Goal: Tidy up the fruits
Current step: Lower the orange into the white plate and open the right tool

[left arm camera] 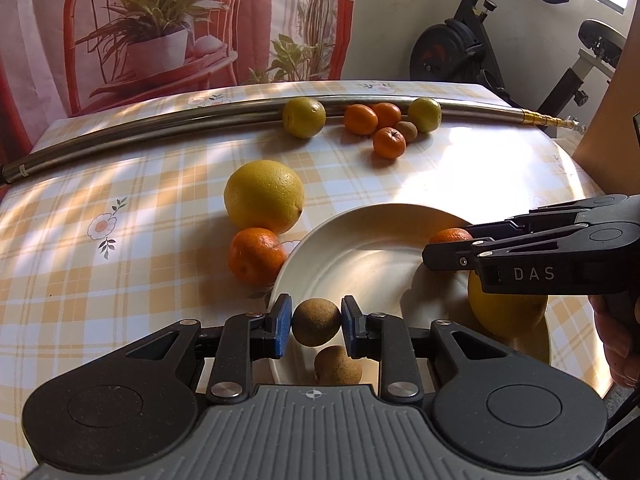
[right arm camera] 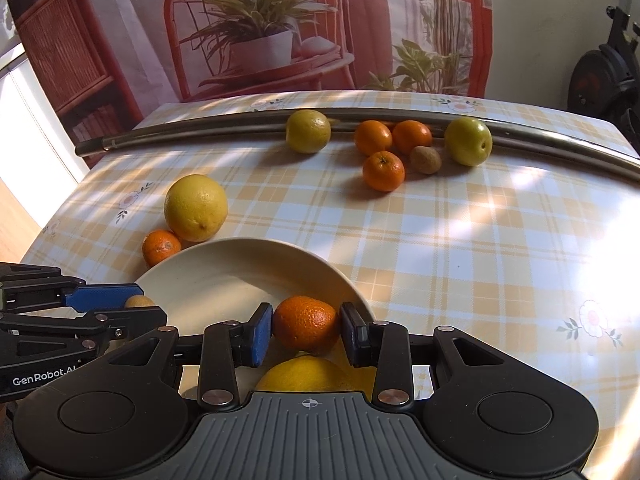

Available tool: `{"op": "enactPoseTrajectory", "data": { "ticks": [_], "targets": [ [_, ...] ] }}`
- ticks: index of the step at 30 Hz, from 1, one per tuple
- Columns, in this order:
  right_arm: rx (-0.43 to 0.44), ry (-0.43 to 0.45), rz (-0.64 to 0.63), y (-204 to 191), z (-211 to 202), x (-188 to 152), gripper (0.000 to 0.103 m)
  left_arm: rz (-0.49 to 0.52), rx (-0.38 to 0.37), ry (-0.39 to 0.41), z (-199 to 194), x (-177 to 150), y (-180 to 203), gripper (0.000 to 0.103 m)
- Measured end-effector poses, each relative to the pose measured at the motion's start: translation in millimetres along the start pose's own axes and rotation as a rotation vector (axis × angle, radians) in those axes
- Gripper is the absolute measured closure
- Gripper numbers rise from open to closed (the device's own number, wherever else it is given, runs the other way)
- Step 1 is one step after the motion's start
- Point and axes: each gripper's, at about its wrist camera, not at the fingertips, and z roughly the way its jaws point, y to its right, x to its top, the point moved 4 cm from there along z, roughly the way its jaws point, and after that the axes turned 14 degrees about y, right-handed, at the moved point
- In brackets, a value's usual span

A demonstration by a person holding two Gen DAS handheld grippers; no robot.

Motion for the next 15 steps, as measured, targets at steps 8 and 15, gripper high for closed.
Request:
{"op": "enactPoseTrajectory", "data": {
  "ticks": [8, 15],
  "targets": [
    [-0.001, -0.004, 0.003, 0.6, 0.2, -0.2, 0.069, -0.012, -0.005, -0.003, 1.4, -0.8, -0.8, 0.075],
    [-0.008, -0.013, -0.007, 0.1, -1.6, -0.4, 0.069, -0.018, 0.0, 0.006, 0.6, -0.5, -0.9, 0.075]
  ]
}}
